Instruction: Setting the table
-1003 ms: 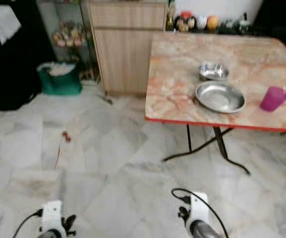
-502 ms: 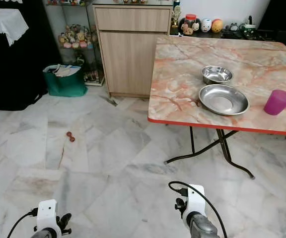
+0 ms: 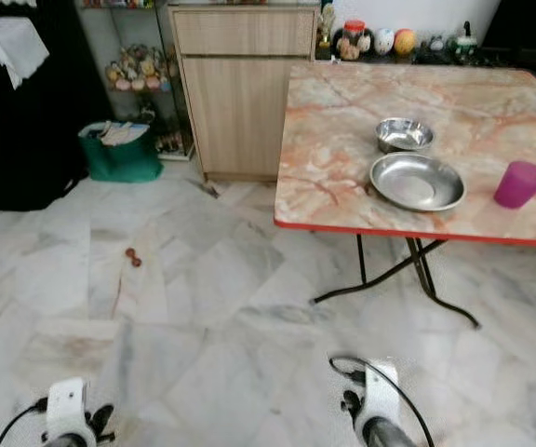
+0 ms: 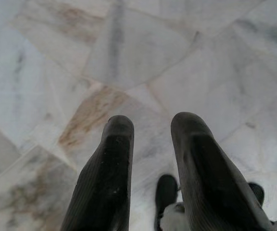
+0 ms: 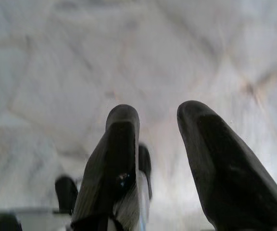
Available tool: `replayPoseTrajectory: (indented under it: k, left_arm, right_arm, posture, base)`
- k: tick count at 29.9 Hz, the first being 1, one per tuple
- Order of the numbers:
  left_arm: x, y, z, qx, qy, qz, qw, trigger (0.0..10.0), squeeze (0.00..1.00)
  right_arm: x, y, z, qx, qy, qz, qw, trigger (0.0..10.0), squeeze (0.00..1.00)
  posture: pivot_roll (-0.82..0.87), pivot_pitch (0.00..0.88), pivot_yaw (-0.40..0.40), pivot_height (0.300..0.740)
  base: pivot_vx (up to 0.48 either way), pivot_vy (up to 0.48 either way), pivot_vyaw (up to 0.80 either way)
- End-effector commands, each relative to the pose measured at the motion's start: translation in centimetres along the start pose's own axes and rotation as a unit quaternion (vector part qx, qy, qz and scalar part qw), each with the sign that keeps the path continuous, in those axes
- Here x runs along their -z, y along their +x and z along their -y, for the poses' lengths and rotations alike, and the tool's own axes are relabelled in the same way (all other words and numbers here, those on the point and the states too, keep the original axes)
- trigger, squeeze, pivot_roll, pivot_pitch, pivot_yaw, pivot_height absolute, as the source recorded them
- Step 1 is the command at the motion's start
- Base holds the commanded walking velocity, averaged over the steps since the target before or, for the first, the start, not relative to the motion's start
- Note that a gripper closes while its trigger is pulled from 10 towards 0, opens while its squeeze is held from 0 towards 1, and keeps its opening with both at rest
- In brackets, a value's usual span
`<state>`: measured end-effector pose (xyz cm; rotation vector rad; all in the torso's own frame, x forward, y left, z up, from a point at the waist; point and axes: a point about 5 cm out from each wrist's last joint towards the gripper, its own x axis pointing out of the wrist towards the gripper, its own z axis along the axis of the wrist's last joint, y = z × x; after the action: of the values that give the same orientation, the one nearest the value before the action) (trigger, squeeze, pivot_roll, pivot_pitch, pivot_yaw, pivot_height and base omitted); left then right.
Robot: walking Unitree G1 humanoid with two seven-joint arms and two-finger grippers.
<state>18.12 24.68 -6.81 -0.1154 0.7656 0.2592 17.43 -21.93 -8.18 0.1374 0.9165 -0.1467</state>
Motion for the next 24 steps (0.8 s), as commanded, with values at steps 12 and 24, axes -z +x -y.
replayPoseTrajectory:
  k: [12,24]
  left_arm:
    - [0.0,0.0,1.4,0.024,-0.003,0.014,1.000,10.0,0.00]
    - [-1.0,0.0,-0.7,0.009,0.015,0.023,1.000,10.0,0.00]
  right_arm:
    - [1.0,-1.3,5.0,0.058,0.007,-0.022,0.998,10.0,0.00]
    - [1.6,-0.7,2.3,0.027,0.012,-0.027,0.999,10.0,0.00]
  posture:
    - [0.02,0.000,0.060,0.740]
    - [-0.02,0.000,0.052,0.740]
  base:
    - [0.000,0.000,0.00]
    - [0.000,0.000,0.00]
